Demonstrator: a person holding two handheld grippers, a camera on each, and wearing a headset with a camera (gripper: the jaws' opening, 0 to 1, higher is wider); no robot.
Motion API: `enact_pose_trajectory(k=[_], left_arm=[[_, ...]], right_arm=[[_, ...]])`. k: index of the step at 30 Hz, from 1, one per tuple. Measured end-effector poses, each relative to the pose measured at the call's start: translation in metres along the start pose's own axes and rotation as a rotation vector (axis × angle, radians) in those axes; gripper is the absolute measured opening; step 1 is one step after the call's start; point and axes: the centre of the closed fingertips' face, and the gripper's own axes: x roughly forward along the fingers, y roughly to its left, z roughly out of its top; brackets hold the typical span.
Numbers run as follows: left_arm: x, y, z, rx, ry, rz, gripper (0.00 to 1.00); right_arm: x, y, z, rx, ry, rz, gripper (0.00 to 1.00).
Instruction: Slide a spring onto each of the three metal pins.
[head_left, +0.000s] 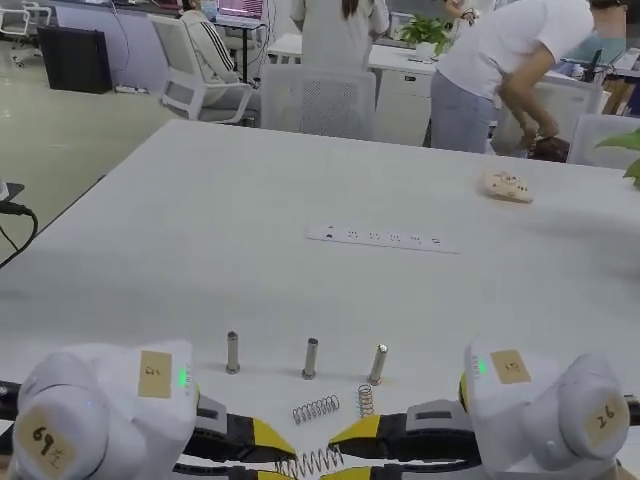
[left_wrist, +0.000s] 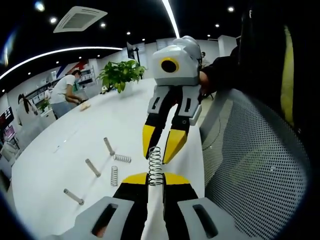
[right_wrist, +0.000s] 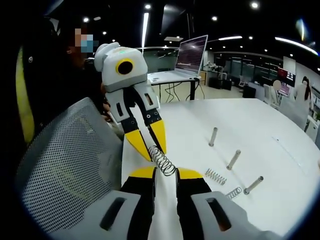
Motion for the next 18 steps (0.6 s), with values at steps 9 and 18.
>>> enact_pose_trajectory(k=[9, 18], left_arm=[[0.001, 0.0, -0.005, -0.003, 0.019, 0.003, 0.03], [0.002, -0.001, -0.007, 0.0, 0.021, 0.004, 0.02]], right_arm=[[-0.001, 0.005, 0.011, -0.028, -0.007, 0.003, 0.1], [0.001, 0.012, 0.022, -0.068, 0.013, 0.03, 0.09]])
